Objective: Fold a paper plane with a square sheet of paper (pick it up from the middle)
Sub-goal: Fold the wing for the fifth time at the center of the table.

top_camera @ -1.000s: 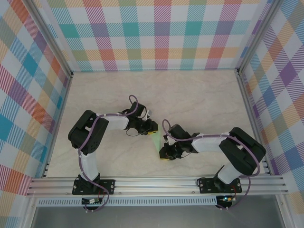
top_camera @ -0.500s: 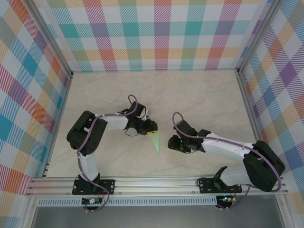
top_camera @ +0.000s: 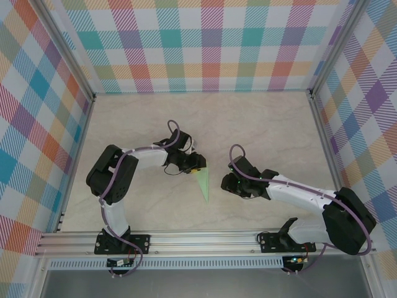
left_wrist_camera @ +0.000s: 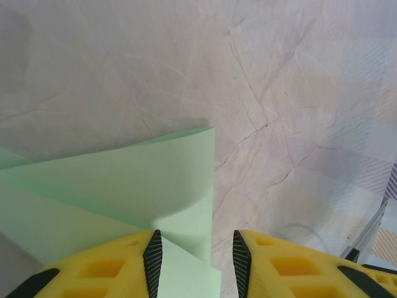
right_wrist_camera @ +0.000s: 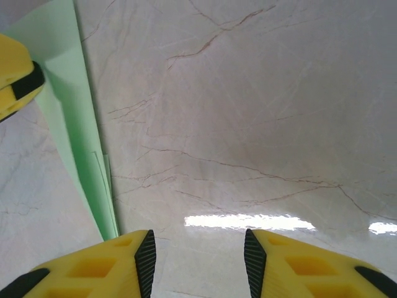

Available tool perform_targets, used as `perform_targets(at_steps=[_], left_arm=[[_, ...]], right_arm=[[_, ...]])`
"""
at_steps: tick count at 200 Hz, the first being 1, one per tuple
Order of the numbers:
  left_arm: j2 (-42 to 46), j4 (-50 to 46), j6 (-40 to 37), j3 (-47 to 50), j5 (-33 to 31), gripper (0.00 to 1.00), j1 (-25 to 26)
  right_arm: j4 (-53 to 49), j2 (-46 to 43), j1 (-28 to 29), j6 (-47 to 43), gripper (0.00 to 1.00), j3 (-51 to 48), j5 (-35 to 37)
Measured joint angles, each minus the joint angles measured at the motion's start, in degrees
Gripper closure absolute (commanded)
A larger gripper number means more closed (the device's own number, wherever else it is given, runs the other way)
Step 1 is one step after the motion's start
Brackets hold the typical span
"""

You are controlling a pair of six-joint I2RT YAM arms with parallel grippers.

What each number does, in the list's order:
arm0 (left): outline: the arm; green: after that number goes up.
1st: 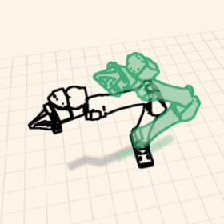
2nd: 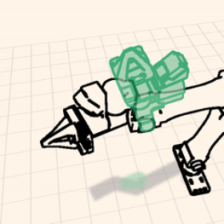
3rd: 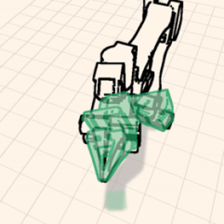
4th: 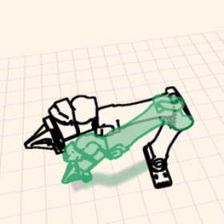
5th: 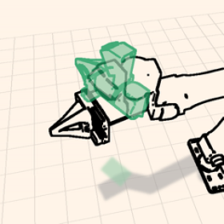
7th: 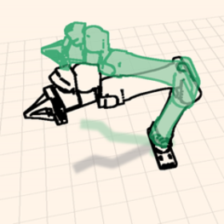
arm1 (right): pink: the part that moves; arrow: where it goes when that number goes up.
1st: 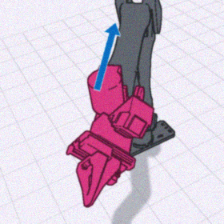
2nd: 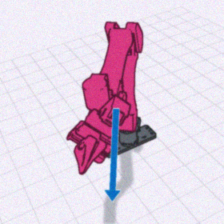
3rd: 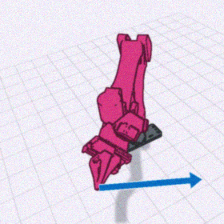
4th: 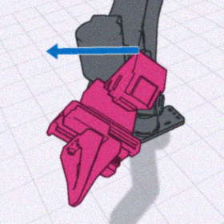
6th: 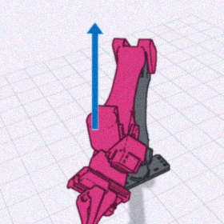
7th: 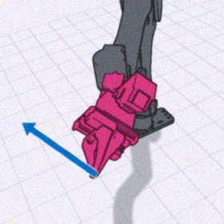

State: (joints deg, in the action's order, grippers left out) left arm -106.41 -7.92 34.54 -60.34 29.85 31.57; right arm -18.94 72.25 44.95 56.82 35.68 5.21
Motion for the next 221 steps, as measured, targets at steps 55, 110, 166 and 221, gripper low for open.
perform_targets(at_steps=[55, 110, 166, 221], left_arm=[[4.4, -7.2, -1.2, -2.7, -5.6, 0.56, 0.8], [6.2, -11.9, -1.4, -3.6, -10.7, 0.53, 2.5], [10.2, -13.2, -0.7, -1.7, -13.8, 0.52, 3.7], [12.6, -14.4, 1.4, 0.3, -18.5, 0.55, 3.7]], right_arm=[[0.0, 0.0, -0.4, 2.4, 0.52, -2.6, 1.2], [5.9, 0.5, -2.7, 1.5, 0.57, -3.6, -3.1], [17.2, 7.0, -3.7, -2.3, 0.69, -2.9, -15.8], [24.6, 13.7, -3.5, -3.3, 0.81, 1.8, -25.5]])
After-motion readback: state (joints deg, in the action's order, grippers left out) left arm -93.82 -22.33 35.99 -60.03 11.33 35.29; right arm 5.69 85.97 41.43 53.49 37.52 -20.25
